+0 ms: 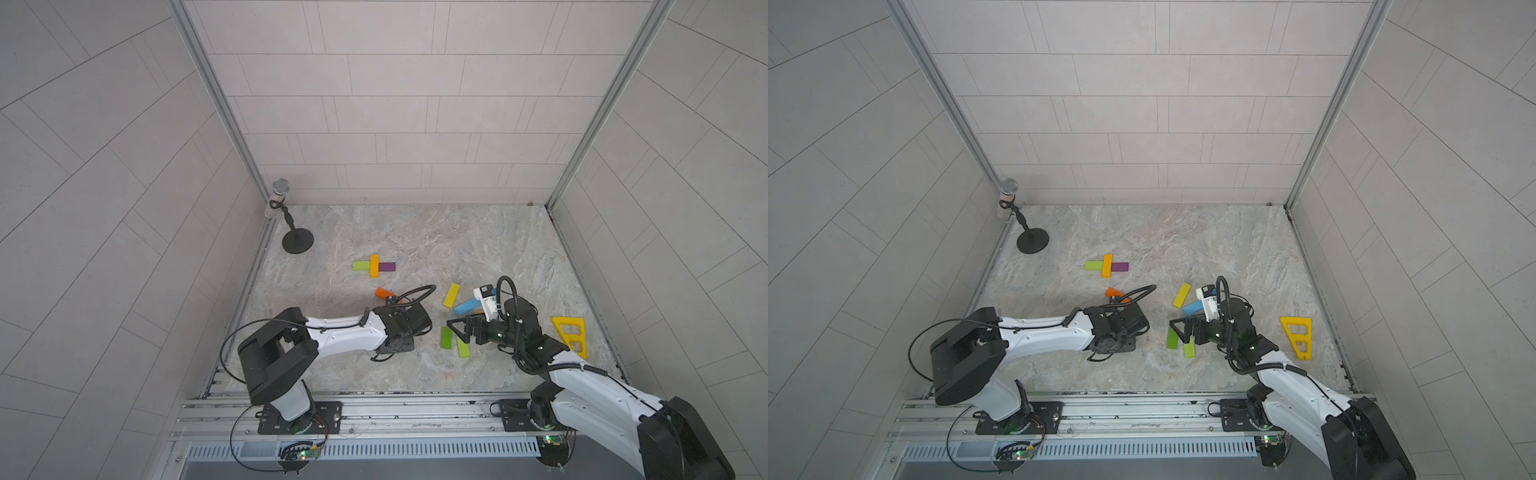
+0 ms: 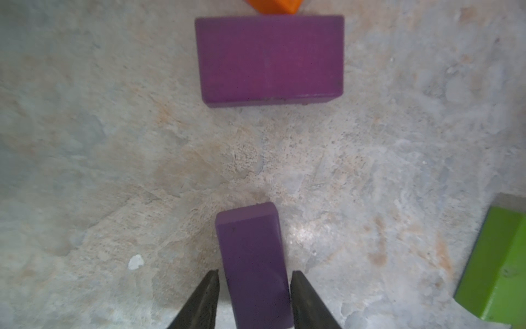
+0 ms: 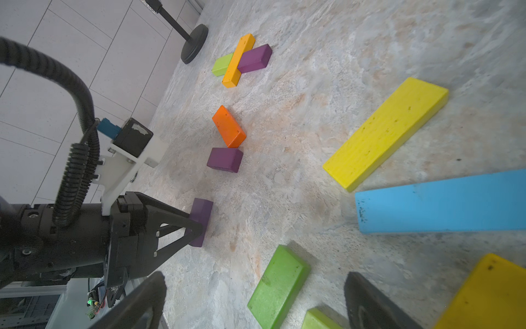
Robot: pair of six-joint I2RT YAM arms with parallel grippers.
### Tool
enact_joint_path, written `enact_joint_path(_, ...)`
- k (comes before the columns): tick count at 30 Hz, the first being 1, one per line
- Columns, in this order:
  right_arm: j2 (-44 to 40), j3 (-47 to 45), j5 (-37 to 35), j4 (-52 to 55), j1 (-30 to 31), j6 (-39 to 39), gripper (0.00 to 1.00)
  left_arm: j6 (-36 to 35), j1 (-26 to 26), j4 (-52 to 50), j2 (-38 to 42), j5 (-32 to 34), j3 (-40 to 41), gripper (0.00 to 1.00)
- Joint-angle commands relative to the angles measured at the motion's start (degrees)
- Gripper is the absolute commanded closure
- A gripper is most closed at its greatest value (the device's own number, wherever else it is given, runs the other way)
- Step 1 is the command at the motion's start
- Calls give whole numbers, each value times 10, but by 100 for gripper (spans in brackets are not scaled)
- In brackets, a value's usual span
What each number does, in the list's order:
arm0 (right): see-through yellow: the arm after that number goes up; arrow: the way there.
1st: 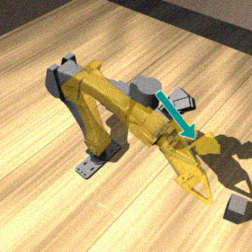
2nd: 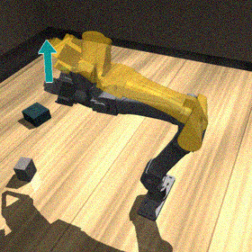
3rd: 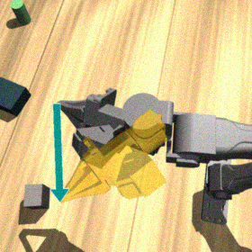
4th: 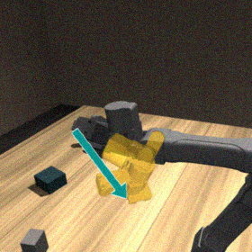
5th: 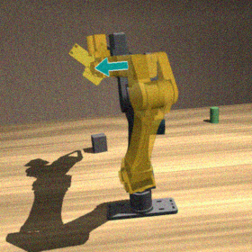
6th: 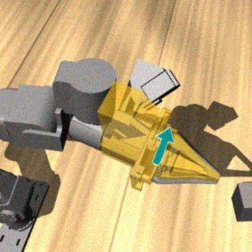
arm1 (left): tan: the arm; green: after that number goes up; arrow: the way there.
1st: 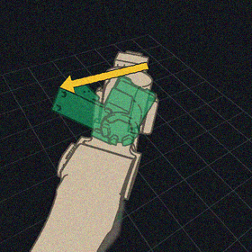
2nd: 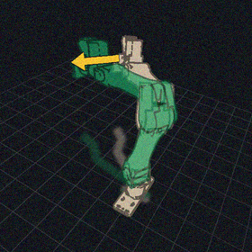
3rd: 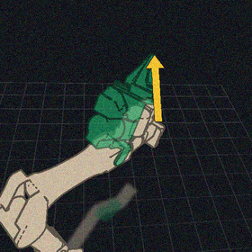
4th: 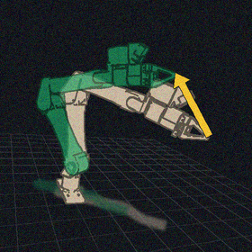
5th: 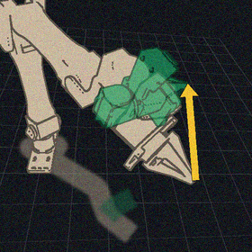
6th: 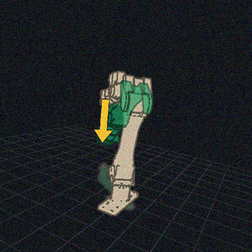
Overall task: Assemble the letter t with building blocks
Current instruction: Pick up the building block from the center of the board.
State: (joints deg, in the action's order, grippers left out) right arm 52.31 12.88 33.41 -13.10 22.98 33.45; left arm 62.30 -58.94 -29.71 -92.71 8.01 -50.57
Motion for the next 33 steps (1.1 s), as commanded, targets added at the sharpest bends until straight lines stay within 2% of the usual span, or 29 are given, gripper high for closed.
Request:
enact_joint_path(1, -6, -6, 5, -6, 1, 1, 0, 2, 2, -24, -13, 25, -17, 55)
enact_joint_path(8, -13, -8, 4, -2, 2, 0, 0, -6, 8, -11, -29, 9, -17, 61)
enact_joint_path(13, -12, -7, 3, -2, 1, 0, 0, -13, 11, -10, -18, -4, -3, 87)
enact_joint_path(17, -1, -9, 3, -9, 1, 3, 0, -42, 29, 3, 26, -31, 23, 99)
enact_joint_path(21, 18, -6, 7, -22, 2, 5, 0, -89, 60, -4, 99, -45, 41, 100)
enact_joint_path(26, 38, 18, 16, -23, 2, 12, 0, -171, 123, -87, 164, -45, 19, 100)
enact_joint_path(30, 42, 55, 28, -17, 4, 21, 0, -230, 186, -122, 180, -45, -1, 100)
enact_joint_path(33, 51, 92, 32, -11, 4, 21, 0, -272, 225, -129, 162, -45, -24, 100)
